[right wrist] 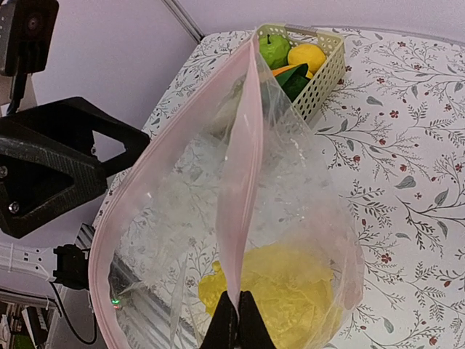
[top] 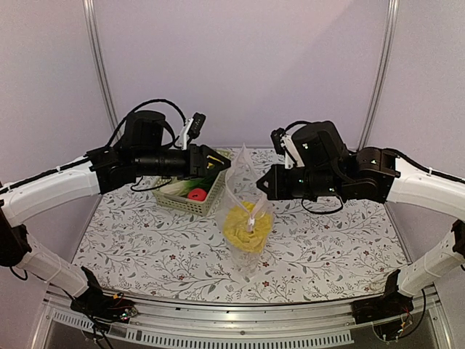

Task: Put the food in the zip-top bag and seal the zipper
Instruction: Adjust the zipper food storage bag at the center of the board, then adjust the fake vegetable in the bin.

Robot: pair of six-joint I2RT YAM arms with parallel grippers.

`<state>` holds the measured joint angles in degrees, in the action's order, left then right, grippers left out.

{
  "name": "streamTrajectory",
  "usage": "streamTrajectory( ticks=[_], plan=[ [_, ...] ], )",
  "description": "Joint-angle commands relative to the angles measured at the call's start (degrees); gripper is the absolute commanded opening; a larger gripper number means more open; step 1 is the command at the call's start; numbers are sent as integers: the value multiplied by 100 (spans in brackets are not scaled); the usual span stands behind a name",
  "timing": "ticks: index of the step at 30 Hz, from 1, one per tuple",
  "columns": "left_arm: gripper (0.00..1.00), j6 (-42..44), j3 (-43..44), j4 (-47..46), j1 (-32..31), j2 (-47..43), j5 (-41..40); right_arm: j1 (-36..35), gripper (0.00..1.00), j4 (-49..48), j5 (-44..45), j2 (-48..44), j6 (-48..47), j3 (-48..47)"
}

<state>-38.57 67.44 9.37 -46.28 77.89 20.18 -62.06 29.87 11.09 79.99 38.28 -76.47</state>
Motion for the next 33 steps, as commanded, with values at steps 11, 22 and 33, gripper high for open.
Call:
streamTrajectory(
  ticks=[11,22,33],
  plan=[
    [85,577,-116,1127,191,-609,-572,34,3,-89,-49,-101,24,62],
    [93,2359,1056,2932,1471,127,-524,34,3,-59,7,-166,-96,68],
    [89,3488,2812,3113,1872,2927,-900,31,3,-65,13,-223,-127,110]
  ],
)
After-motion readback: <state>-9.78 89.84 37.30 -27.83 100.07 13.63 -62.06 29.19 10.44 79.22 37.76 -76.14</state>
